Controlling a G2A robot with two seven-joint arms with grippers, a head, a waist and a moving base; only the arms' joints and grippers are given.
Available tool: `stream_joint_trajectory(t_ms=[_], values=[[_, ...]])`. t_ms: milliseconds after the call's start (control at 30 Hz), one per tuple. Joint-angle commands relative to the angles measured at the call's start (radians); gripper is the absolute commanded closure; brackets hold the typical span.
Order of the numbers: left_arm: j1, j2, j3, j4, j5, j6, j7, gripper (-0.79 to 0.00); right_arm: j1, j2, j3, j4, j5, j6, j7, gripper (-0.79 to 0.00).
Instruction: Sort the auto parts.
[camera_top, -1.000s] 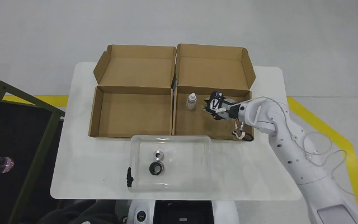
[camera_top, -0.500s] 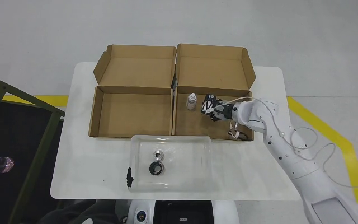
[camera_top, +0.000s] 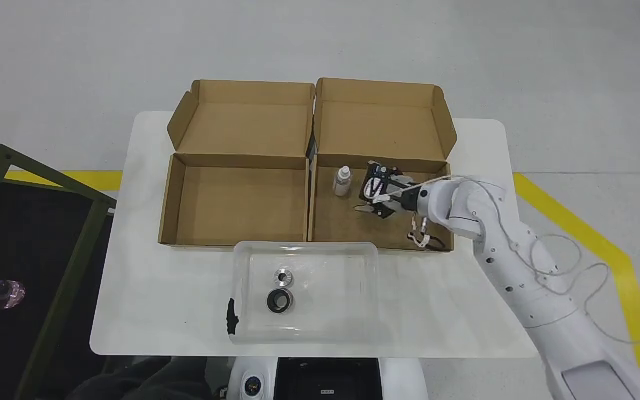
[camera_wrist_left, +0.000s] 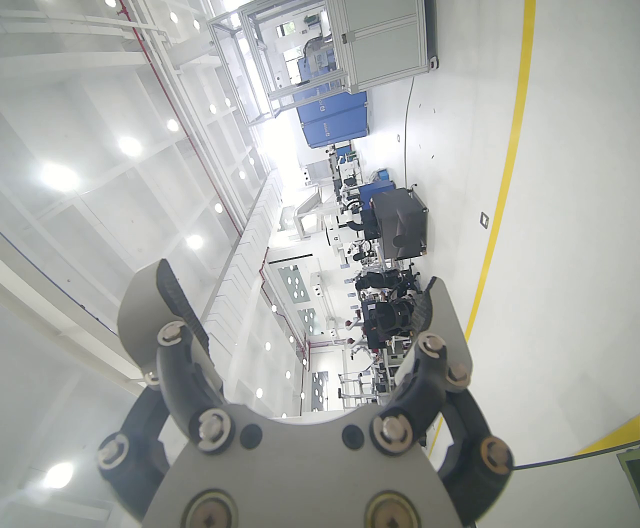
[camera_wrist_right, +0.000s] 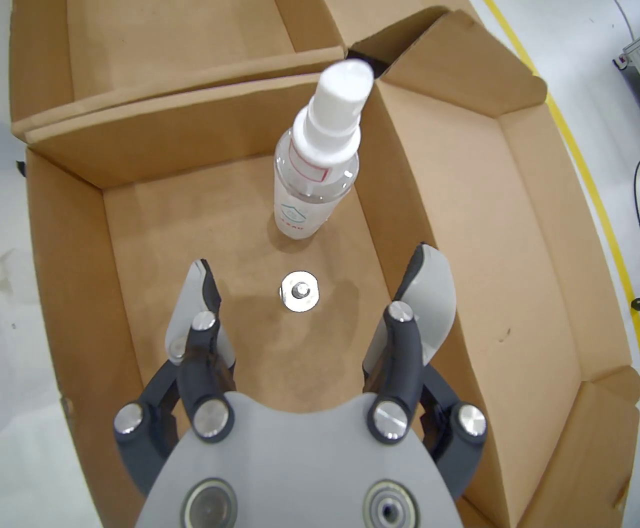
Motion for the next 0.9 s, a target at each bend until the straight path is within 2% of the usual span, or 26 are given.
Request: stream_joint_trajectory(t_ms=[0, 200, 367, 600, 867], values=[[0.000, 0.000, 0.000, 0.000, 0.000, 0.000, 0.000, -0.785, -0.034, 0.010, 0.036, -0.056, 0.011, -0.009, 0.000, -0.668], [0.000, 0.000, 0.000, 0.000, 0.000, 0.000, 0.000, -0.785, -0.143, 0.035, 0.123, -0.219, 0.036, -0.026, -0.005, -0.680], [0.000, 0.000, 0.000, 0.000, 0.000, 0.000, 0.000, -0.785, -0.258, 0.045, 0.144, -0.346, 0.037, -0.003, -0.045, -0.699], [0.000, 0.000, 0.000, 0.000, 0.000, 0.000, 0.000, -0.785, -0.357, 0.048, 0.101, -0.471, -0.009, -0.010, -0.091, -0.702], [0.000, 0.000, 0.000, 0.000, 0.000, 0.000, 0.000, -0.785, -0.367, 0.035, -0.007, -0.487, -0.067, 0.011, -0.103, -0.702]])
